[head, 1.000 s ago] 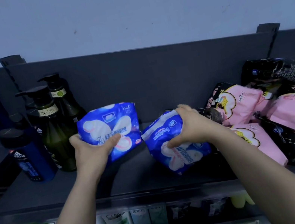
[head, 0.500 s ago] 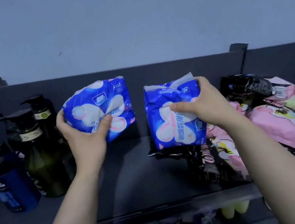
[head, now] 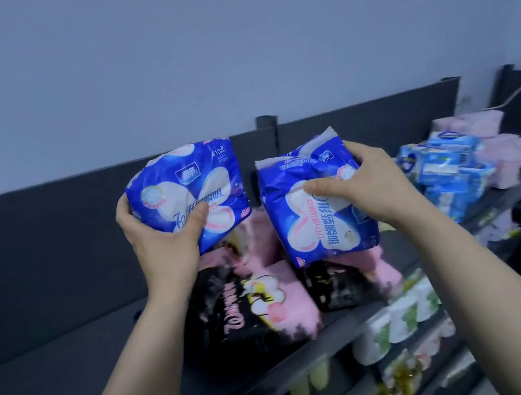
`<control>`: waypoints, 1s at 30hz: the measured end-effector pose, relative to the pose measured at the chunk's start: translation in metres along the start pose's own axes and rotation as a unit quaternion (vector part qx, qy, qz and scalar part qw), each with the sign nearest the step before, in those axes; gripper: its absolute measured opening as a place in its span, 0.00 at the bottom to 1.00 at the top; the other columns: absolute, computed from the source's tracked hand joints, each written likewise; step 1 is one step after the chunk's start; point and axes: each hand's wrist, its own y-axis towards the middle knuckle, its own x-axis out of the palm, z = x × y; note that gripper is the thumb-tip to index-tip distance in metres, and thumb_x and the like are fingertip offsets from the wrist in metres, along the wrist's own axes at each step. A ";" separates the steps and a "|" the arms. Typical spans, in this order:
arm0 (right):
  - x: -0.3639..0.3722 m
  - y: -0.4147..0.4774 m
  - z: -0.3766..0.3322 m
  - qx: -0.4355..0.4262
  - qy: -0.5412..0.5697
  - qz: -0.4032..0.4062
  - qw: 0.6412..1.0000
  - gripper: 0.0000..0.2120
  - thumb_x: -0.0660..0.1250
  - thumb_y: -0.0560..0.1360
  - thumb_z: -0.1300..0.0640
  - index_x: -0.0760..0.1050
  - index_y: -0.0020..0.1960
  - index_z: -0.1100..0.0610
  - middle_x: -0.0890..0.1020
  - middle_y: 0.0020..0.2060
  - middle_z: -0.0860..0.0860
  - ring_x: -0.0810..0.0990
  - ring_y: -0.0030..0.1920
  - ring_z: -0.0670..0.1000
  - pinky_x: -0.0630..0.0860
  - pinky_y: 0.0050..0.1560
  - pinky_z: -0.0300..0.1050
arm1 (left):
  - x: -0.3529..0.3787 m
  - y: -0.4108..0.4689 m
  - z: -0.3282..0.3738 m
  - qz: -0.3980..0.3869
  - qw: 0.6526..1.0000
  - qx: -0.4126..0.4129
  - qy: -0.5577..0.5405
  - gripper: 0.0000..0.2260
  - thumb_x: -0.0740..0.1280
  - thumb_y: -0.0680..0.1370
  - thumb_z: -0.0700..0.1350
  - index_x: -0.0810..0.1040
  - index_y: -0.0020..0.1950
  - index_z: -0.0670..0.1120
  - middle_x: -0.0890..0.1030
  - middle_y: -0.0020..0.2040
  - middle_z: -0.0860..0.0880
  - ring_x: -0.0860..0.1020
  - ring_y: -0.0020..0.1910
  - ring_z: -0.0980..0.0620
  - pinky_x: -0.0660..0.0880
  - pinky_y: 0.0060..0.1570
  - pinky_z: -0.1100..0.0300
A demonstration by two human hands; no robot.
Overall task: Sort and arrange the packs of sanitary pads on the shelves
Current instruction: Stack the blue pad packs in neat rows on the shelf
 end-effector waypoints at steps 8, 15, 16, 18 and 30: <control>-0.153 -0.018 0.068 0.057 -0.030 0.084 0.994 0.14 0.78 0.67 0.55 0.79 0.50 0.50 0.85 0.42 0.43 0.84 0.42 0.44 0.79 0.43 0.43 | 0.170 -0.068 0.020 -0.103 0.993 0.007 -0.051 0.44 0.79 0.63 0.53 0.59 0.72 0.54 0.68 0.70 0.52 0.71 0.67 0.52 0.69 0.68 0.49; -0.286 -0.047 0.128 0.108 -0.059 0.164 0.979 0.14 0.78 0.67 0.58 0.78 0.49 0.48 0.86 0.40 0.44 0.85 0.40 0.45 0.78 0.40 0.41 | 0.313 -0.154 0.031 -0.181 0.979 -0.016 -0.095 0.45 0.78 0.61 0.57 0.59 0.72 0.54 0.69 0.70 0.53 0.70 0.67 0.52 0.69 0.68 0.48; -0.305 -0.053 0.135 0.116 -0.070 0.172 0.976 0.15 0.78 0.67 0.59 0.77 0.49 0.49 0.85 0.41 0.45 0.84 0.39 0.44 0.78 0.38 0.39 | 0.333 -0.168 0.032 -0.191 0.976 -0.019 -0.099 0.44 0.79 0.62 0.56 0.59 0.72 0.54 0.69 0.70 0.53 0.70 0.67 0.52 0.69 0.68 0.48; -0.340 -0.064 0.151 0.135 -0.090 0.187 0.969 0.15 0.76 0.68 0.60 0.77 0.52 0.49 0.85 0.42 0.45 0.84 0.38 0.43 0.77 0.35 0.36 | 0.370 -0.195 0.035 -0.214 0.971 -0.029 -0.105 0.44 0.79 0.63 0.56 0.59 0.72 0.55 0.69 0.70 0.53 0.70 0.68 0.52 0.68 0.69 0.48; -0.509 -0.109 0.235 0.182 -0.190 0.321 0.910 0.28 0.76 0.67 0.57 0.71 0.64 0.49 0.81 0.50 0.44 0.80 0.42 0.38 0.73 0.34 0.31 | 0.564 -0.319 0.044 -0.356 0.923 -0.069 -0.129 0.46 0.79 0.62 0.56 0.56 0.74 0.57 0.66 0.72 0.52 0.68 0.70 0.50 0.66 0.70 0.46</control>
